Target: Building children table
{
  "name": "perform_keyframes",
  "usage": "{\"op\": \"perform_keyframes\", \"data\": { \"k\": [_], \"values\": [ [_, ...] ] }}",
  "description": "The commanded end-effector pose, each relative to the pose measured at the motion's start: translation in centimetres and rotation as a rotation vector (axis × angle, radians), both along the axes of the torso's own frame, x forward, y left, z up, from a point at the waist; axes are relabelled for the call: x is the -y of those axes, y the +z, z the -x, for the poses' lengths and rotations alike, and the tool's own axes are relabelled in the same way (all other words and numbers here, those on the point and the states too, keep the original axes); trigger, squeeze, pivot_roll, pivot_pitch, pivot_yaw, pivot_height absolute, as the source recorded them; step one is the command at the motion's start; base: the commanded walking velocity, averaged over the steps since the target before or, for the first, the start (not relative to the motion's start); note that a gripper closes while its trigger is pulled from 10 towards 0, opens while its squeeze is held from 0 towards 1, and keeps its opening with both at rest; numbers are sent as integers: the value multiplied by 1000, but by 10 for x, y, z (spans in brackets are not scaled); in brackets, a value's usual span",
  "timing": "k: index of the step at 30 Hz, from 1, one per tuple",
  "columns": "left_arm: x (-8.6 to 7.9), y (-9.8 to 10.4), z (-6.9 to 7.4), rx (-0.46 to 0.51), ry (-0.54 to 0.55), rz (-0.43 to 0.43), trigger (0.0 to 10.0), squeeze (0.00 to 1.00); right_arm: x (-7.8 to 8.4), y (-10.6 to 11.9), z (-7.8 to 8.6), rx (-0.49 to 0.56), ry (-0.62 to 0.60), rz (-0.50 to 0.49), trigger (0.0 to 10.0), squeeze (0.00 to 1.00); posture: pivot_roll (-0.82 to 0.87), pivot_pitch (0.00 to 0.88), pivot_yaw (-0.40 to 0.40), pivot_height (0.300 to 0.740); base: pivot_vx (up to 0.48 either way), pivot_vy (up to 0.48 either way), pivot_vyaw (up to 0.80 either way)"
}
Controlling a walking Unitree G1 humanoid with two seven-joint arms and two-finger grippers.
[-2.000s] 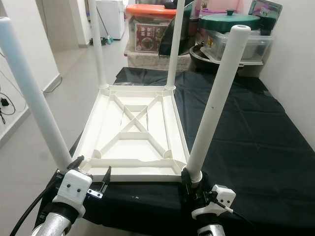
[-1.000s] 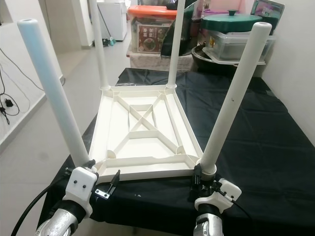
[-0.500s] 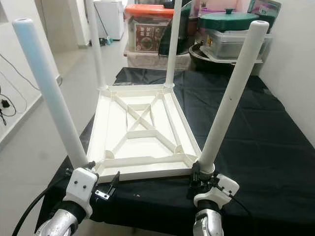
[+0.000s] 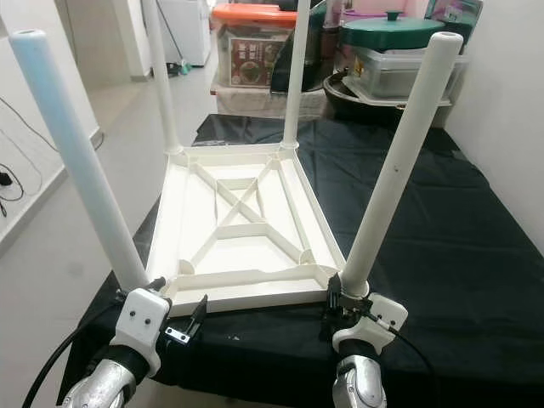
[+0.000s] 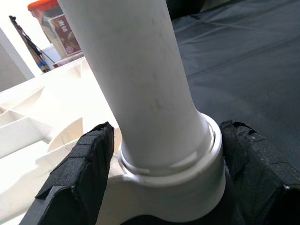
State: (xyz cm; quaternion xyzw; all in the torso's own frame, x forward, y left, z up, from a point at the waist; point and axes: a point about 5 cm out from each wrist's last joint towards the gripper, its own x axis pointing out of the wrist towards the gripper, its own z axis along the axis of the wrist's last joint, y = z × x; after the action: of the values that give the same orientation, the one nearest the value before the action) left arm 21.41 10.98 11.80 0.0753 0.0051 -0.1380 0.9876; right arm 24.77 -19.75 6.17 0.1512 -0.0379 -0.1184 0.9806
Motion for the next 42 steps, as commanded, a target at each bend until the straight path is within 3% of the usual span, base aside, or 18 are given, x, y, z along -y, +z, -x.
{"op": "perform_keyframes", "data": {
  "k": [1,42],
  "values": [
    [1,-3,-1,-10,-4,-6,10000,0,-55,76,-36,147,280,388,10000,0,109,0,-31,740,0,0,0],
    [1,-3,-3,-7,-4,-5,10000,0,-58,84,-44,163,315,399,10000,0,106,0,-33,740,0,0,0]
  ]
}}
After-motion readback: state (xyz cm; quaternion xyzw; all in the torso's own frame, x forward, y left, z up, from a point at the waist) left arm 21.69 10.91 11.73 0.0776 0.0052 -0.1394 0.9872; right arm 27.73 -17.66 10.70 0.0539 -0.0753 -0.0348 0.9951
